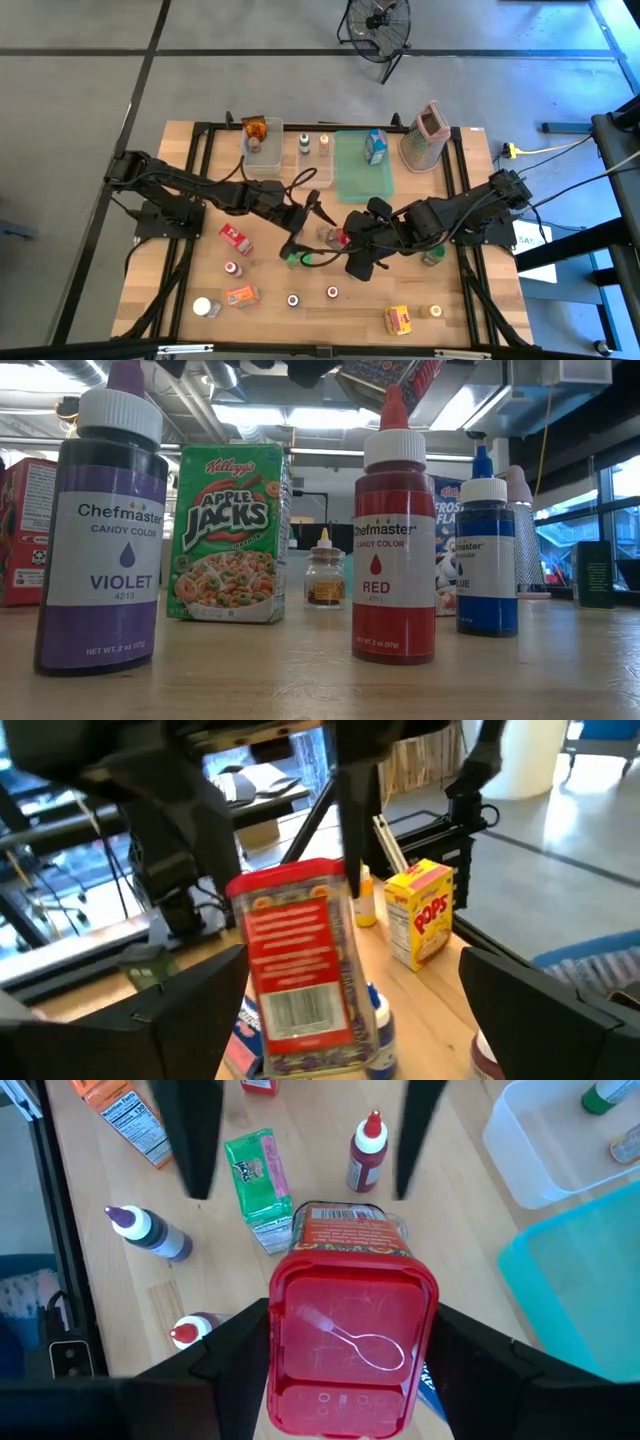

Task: Pick & Place Kitchen Items
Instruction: Put the red seasoning can into the gray bin

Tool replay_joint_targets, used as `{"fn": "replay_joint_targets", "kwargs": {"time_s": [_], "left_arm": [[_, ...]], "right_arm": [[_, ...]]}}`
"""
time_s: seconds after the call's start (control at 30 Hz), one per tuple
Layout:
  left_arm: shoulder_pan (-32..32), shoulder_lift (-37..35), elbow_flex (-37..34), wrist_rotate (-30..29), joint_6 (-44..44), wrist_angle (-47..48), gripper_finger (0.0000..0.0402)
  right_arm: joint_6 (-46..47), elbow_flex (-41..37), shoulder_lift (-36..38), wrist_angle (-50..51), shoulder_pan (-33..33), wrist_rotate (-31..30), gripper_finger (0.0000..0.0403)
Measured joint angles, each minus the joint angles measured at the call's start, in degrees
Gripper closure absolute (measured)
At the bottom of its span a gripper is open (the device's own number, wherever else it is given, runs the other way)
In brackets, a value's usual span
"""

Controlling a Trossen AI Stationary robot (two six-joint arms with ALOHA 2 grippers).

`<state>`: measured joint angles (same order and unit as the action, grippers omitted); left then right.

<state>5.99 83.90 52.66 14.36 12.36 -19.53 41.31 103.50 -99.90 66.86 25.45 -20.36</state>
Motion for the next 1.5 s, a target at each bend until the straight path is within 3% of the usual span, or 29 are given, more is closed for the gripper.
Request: {"fn": "replay_joint_targets", "kwargs": {"time_s": [0.13,0.3,0.5,0.83,1.17,1.5], "left_arm": [[-1.1,0.0,0.0,-2.6,-4.4,-0.5,0.0043],[-2.4,0.0,0.0,-1.8,-8.7,-1.5,0.0044],[-2.4,0.0,0.0,1.6,-8.8,-2.1,0.0043],[-3.5,0.0,0.0,1.2,-12.2,-0.8,0.0044],[-3.9,4.4,0.0,4.2,-12.3,-2.8,0.0045],[-3.9,4.1,0.0,4.4,-10.7,-3.4,0.0044]], "right_arm": [[-0.4,0.0,0.0,-0.6,-0.3,0.0,0.0168],[-1.9,0.0,-0.1,-1.8,-0.8,0.0,0.0168],[-3.3,0.0,-0.9,-2.3,-2.2,0.9,0.0168],[-6.8,0.0,-1.6,-4.7,-4.1,3.0,0.0168],[-9.2,0.0,-1.7,-6.0,-5.0,3.0,0.0168],[-9.3,0.0,-1.7,-5.9,-5.2,3.1,0.0168]]}}
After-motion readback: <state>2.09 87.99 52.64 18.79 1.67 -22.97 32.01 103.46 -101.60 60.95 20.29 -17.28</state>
